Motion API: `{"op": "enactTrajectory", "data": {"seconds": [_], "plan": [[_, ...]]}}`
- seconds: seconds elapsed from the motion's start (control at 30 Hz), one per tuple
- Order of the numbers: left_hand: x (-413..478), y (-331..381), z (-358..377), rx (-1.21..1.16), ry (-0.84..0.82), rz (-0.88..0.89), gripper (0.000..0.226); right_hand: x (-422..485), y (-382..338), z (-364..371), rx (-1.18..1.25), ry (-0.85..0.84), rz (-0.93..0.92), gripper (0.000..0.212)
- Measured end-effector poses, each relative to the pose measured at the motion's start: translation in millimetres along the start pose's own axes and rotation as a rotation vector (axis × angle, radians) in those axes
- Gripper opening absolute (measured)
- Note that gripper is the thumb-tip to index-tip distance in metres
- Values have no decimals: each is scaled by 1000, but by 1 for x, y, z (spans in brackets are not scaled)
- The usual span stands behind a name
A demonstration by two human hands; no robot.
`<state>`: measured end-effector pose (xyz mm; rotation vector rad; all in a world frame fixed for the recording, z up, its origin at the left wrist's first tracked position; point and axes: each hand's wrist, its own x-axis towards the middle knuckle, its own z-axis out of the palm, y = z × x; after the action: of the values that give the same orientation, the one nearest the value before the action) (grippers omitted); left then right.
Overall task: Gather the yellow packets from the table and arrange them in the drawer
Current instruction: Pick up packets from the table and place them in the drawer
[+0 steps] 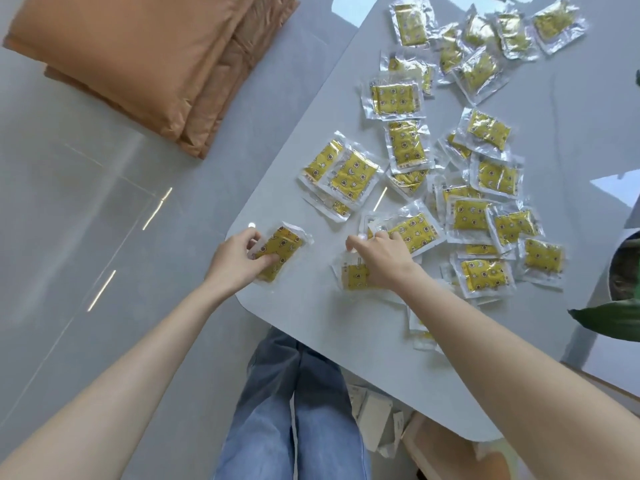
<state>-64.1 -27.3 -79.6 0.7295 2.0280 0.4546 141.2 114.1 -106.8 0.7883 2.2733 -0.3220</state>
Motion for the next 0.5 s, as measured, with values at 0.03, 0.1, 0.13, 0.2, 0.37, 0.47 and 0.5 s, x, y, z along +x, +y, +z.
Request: {"op": "enactTrajectory", "data": {"seconds": [0.03, 0.1, 0.13, 0.2, 0.37, 0.47, 0.5], "plan": [[-2, -1, 0, -17, 11, -7, 21, 0, -3, 2, -7, 12, 5, 51], [-4, -1, 2, -47, 32, -11, 19, 2, -8, 2, -54, 35, 20, 48], [-6, -1, 2, -58, 37, -10, 18, 3, -10, 2, -91, 42, 26, 50], [-9, 0, 3, -75, 43, -12, 19, 3, -12, 1, -151, 64, 16, 52], [-14, 0, 0, -161, 96, -33, 24, -3, -12, 3, -175, 127, -65, 43], [-20, 2, -6, -238, 101, -41, 24, -13, -8, 4, -113, 137, -90, 20], [-23, 4, -9, -249, 102, -38, 26, -19, -7, 1, -68, 140, -79, 12]]}}
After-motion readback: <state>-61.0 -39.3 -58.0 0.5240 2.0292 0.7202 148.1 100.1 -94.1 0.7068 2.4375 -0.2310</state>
